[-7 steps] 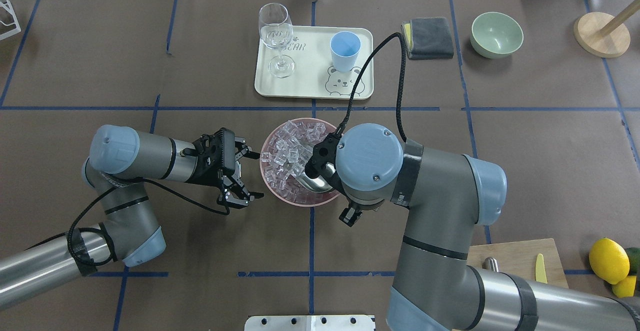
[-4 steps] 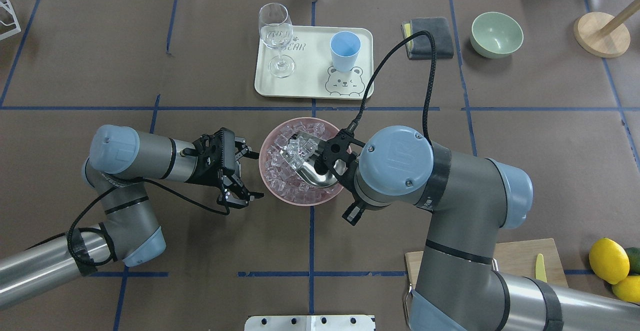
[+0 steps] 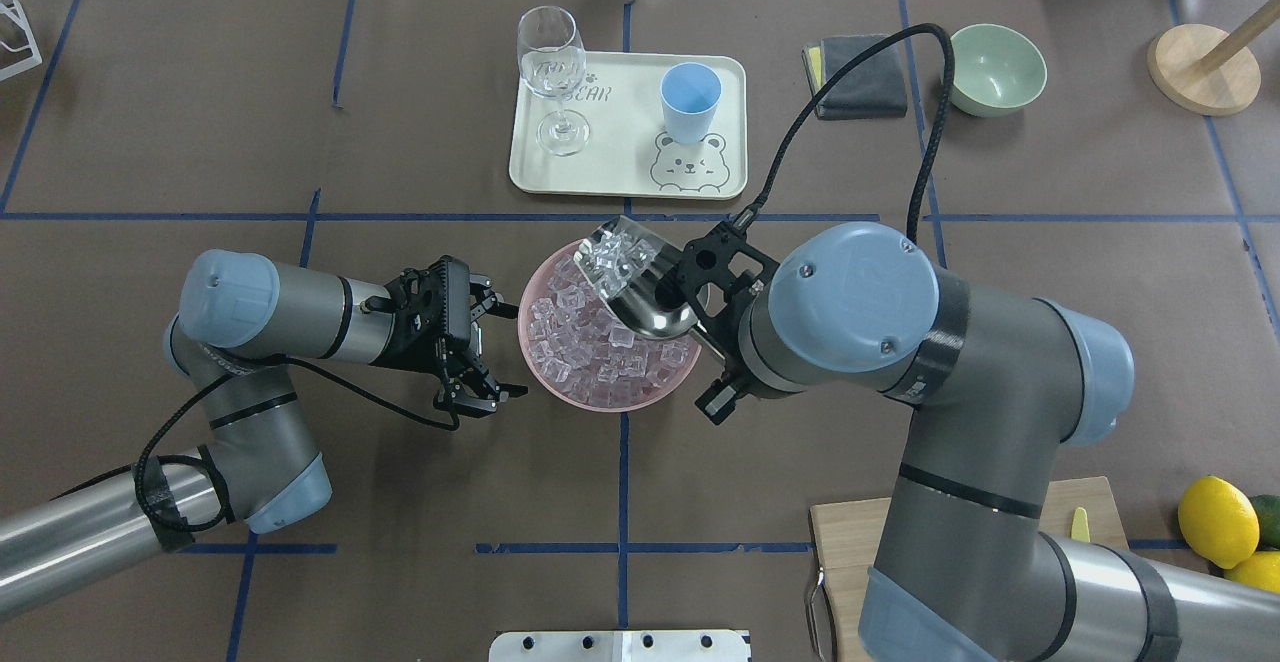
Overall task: Put ice in cup with scoop
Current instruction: 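Lift the scoop of ice and carry it toward the blue-lidded cup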
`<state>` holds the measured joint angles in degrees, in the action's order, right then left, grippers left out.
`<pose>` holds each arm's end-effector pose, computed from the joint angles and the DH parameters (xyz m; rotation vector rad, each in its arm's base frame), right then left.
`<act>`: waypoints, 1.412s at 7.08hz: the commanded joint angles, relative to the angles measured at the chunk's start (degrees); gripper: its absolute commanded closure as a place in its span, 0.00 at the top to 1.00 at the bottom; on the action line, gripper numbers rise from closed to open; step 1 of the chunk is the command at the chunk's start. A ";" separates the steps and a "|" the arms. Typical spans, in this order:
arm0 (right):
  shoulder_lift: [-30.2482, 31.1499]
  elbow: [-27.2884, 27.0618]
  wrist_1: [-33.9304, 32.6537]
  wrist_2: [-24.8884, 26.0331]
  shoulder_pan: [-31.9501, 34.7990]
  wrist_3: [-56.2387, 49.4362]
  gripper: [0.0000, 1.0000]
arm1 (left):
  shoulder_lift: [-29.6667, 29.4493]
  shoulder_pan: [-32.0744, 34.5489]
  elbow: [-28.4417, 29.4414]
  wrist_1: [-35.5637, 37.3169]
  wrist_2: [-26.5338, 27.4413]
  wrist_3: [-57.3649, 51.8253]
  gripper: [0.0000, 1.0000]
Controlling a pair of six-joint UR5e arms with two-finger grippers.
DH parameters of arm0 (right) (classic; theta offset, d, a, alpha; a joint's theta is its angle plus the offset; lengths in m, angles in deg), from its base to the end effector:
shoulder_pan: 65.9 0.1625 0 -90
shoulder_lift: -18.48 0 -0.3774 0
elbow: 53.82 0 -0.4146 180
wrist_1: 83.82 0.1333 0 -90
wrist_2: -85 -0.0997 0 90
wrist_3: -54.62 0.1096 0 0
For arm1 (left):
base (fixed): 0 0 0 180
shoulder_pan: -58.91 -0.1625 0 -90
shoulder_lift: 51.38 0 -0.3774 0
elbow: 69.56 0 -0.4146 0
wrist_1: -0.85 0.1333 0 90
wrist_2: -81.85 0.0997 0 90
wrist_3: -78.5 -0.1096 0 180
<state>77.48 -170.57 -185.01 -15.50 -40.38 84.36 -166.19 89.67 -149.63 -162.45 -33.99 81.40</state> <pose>-0.4587 -0.3446 0.1371 0.4326 -0.7247 -0.6451 0.5241 -0.4115 0.3021 1.1819 1.1571 1.1099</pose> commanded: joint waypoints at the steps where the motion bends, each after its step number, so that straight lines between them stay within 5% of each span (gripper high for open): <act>1: -0.19 1.60 -0.85 -1.71 6.36 2.86 0.00 | -0.07 0.00 0.00 0.00 0.00 0.00 1.00; 4: -2.46 11.95 -1.64 -12.06 18.04 -1.92 0.00 | -0.07 0.00 0.00 0.00 0.00 0.00 1.00; 6: -9.22 17.06 -12.32 -13.14 21.41 -11.24 0.00 | -0.07 0.00 0.00 0.00 0.44 0.00 1.00; 10: -19.25 27.61 -22.46 -13.23 21.60 -21.19 0.00 | -0.24 0.00 0.00 0.00 1.31 0.00 1.00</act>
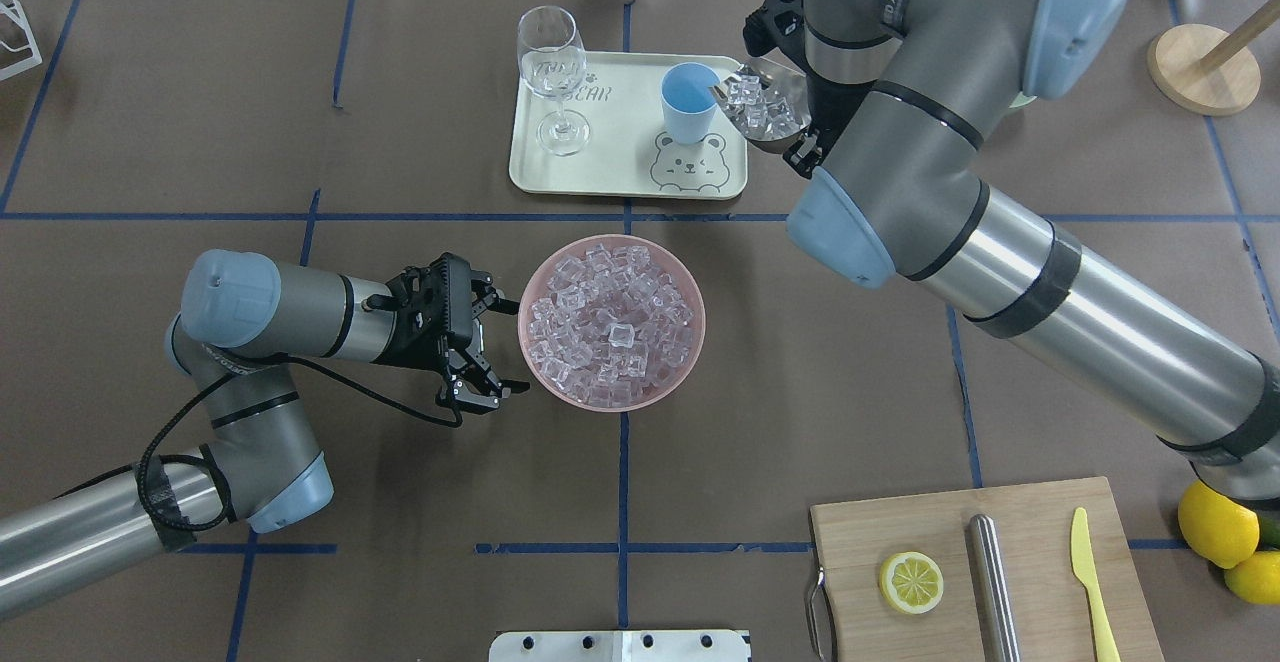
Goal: Put ice in cup with scoop
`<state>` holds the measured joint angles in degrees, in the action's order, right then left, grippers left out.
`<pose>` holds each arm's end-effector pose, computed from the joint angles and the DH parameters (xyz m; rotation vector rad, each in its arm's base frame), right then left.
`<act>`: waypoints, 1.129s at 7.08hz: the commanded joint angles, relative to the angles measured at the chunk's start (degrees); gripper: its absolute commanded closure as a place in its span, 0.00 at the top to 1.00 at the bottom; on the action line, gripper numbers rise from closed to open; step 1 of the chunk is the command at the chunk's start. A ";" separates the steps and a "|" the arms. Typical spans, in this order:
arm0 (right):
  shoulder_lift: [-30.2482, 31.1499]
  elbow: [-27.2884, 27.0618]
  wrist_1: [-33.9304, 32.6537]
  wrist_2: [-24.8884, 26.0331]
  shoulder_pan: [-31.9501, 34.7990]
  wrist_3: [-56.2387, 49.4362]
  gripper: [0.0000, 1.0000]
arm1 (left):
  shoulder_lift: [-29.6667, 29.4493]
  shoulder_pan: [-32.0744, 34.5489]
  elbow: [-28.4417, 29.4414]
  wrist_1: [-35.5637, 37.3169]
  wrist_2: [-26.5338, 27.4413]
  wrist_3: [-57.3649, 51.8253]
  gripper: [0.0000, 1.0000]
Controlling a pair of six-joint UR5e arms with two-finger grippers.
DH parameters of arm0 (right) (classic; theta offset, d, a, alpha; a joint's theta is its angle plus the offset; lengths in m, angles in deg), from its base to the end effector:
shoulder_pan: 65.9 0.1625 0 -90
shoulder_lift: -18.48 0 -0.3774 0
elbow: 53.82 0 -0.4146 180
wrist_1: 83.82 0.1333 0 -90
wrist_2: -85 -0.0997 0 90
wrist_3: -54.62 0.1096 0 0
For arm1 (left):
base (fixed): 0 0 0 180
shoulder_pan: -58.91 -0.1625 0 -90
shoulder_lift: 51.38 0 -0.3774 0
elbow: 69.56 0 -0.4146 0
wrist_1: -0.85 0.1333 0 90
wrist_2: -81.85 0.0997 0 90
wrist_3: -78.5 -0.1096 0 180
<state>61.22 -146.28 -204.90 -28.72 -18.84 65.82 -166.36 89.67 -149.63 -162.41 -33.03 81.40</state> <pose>-0.3923 -0.5526 0.1655 0.1004 -0.5194 -0.6086 0.5243 -0.4135 0.3002 1.1920 1.1459 1.0975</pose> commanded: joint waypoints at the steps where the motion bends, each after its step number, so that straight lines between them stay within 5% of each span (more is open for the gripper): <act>1: -5.62 5.69 -5.27 -0.02 0.22 -5.02 0.00 | -0.24 0.00 0.00 0.05 0.36 0.00 1.00; 5: -11.61 12.90 -11.27 -0.10 1.63 -12.06 0.00 | -0.33 0.00 0.00 0.05 0.36 0.00 1.00; 8: -12.50 13.18 -15.74 -0.10 2.68 -17.50 0.00 | -0.33 0.00 0.09 0.05 0.36 0.00 1.00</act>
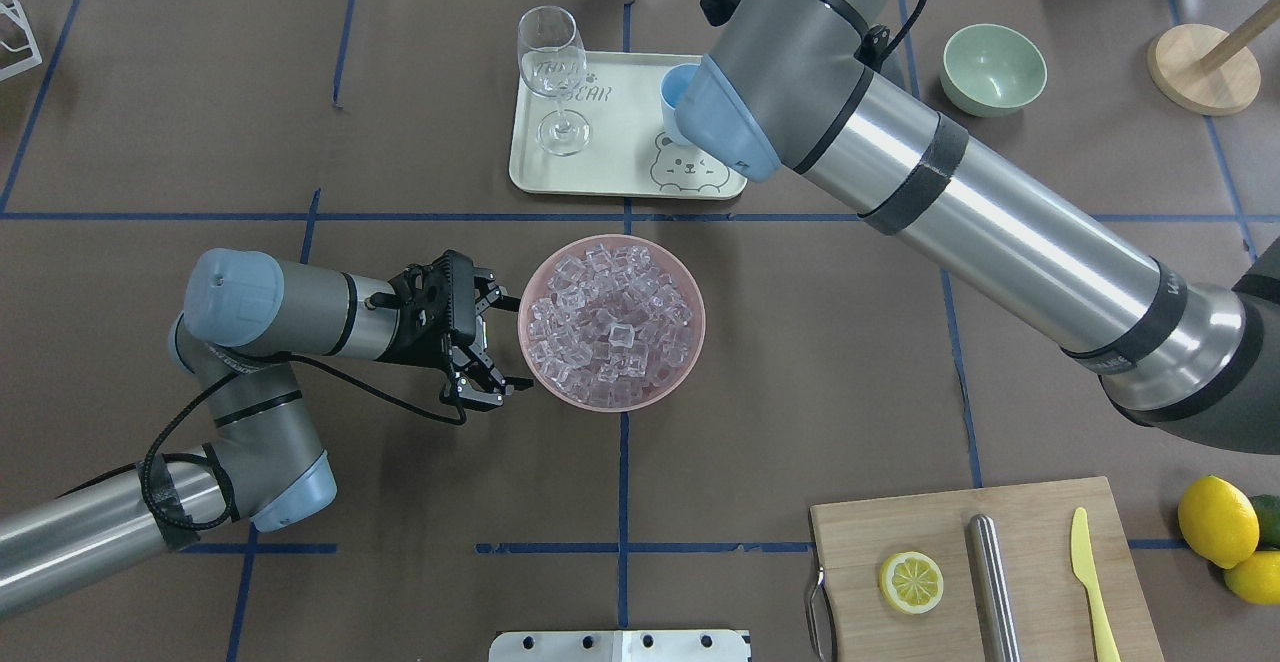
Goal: Put ice in cup with scoop
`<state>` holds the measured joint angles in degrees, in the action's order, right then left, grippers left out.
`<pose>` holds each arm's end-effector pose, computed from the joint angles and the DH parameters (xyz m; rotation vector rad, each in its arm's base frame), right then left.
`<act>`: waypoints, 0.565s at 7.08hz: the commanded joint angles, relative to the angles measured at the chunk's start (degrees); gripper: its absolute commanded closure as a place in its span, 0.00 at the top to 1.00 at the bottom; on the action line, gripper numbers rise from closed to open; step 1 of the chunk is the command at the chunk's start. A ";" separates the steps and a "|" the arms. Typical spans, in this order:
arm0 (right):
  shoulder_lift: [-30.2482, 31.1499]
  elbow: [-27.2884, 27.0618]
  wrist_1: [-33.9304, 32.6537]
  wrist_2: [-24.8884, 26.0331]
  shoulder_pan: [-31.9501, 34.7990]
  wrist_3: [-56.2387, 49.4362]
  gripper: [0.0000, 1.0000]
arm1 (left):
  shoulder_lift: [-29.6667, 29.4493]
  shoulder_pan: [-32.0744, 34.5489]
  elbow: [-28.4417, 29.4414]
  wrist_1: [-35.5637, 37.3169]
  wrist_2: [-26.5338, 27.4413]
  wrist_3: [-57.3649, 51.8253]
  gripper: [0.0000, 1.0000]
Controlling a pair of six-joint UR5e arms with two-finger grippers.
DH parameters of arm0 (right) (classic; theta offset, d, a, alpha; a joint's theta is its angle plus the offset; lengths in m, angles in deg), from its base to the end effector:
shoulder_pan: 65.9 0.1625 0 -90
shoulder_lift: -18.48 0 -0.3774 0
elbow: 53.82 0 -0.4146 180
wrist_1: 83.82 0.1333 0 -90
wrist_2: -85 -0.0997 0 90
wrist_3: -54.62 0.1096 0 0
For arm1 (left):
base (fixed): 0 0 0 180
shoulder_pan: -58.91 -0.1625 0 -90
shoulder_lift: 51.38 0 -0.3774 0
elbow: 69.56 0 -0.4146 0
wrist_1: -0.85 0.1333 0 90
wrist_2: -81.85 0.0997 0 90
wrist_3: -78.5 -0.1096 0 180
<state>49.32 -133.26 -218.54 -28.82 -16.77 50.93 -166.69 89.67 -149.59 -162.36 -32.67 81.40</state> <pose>-0.3936 -0.5910 0.1383 -0.0710 -0.4261 -0.7800 0.5251 -0.4147 0.2968 1.1990 1.1431 1.0926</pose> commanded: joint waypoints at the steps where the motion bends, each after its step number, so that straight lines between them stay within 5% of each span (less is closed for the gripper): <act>1: -0.95 0.16 -2.73 0.00 0.88 -3.24 0.00 | 0.00 0.00 0.05 0.00 0.00 0.00 1.00; 4: -1.04 0.07 -2.48 -2.44 1.66 -2.81 0.00 | 0.00 0.00 -0.04 0.00 0.00 0.00 1.00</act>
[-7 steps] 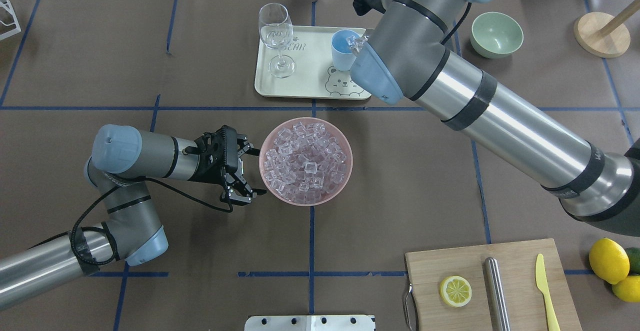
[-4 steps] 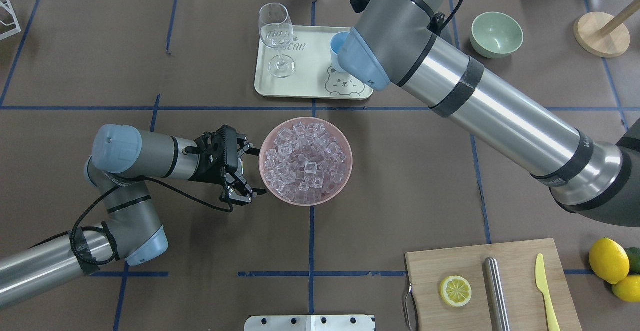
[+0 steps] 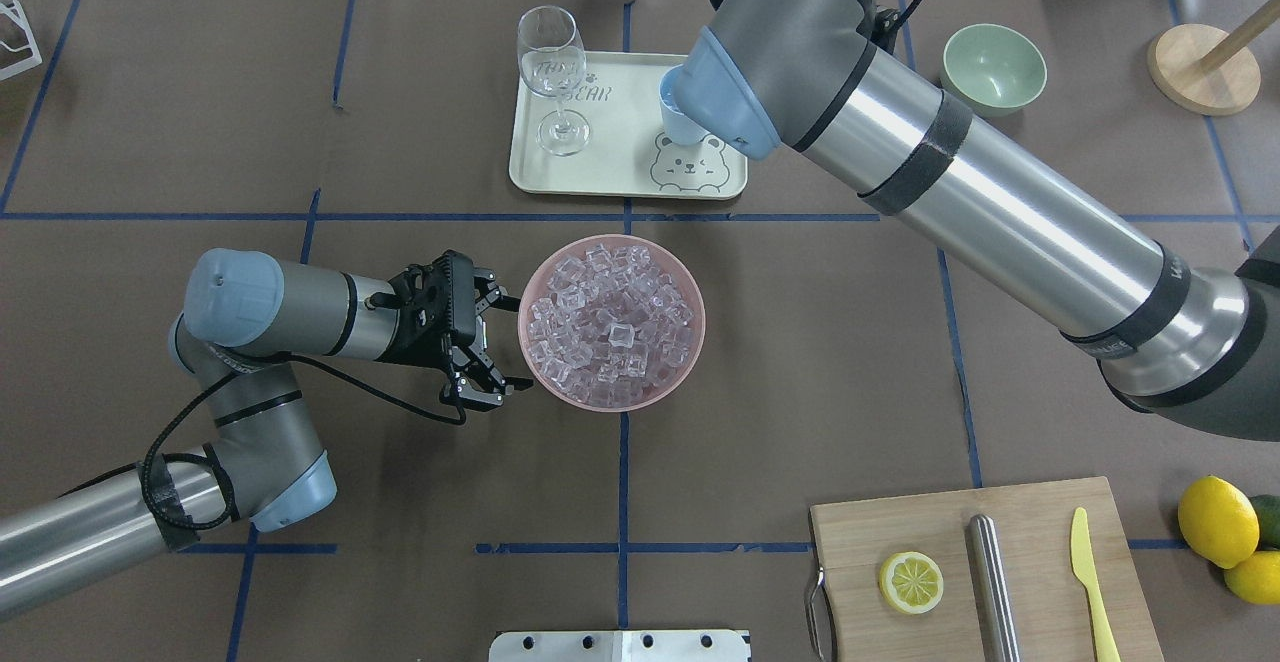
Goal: Put ice in cup with scoop
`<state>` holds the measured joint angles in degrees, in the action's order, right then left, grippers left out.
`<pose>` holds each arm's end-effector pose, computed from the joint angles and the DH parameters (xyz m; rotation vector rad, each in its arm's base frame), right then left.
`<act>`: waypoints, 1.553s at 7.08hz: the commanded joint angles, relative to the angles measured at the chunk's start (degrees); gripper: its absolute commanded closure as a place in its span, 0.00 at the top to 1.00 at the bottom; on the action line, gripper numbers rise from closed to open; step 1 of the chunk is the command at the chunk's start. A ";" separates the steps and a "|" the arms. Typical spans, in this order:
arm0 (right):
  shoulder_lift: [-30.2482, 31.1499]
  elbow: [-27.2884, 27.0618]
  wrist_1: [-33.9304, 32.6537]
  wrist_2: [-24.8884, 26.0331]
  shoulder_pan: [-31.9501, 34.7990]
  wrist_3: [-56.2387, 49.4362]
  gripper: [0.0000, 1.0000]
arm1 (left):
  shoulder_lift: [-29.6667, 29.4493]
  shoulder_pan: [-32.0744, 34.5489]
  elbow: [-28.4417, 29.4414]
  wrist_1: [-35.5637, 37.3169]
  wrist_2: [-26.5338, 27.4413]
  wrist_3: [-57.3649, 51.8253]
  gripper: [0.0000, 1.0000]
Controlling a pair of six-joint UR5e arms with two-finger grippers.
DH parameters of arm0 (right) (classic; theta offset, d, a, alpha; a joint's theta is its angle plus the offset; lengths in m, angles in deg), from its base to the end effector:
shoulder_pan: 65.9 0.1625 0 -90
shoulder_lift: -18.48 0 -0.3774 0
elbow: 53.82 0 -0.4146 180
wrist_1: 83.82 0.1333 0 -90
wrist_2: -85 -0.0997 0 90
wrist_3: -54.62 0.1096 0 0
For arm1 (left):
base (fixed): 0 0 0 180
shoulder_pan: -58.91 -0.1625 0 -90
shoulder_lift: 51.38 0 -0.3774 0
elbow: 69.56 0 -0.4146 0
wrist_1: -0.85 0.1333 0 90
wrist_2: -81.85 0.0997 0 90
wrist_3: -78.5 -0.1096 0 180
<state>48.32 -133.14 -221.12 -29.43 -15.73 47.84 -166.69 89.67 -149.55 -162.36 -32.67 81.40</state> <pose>-0.3809 -0.5940 0.1310 -0.0878 -0.4313 -0.8089 0.5253 -0.4148 0.2972 1.1983 1.1428 1.0927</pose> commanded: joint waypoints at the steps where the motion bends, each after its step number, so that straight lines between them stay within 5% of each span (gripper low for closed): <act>1: 0.13 -0.22 0.19 -5.51 2.47 1.84 0.00 | 0.00 0.00 -0.07 0.00 0.00 0.00 1.00; 4: 3.28 -5.28 -0.07 -13.37 6.61 16.76 0.00 | 0.00 0.00 0.01 -0.09 0.00 0.00 1.00; 6: 12.65 -18.95 0.02 -16.61 8.45 26.33 0.00 | 0.00 0.00 -0.07 -0.09 0.00 0.00 1.00; 9: 27.86 -37.52 1.94 -15.49 6.54 42.93 0.00 | 0.00 0.00 -0.07 -0.09 0.00 0.00 1.00; 11: 39.45 -41.69 15.14 -9.54 0.06 52.15 0.00 | 0.00 0.00 -0.07 -0.09 0.09 0.00 1.00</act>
<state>80.31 -171.94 -214.18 -42.79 -11.46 92.83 -166.69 89.67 -149.60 -162.45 -32.66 81.40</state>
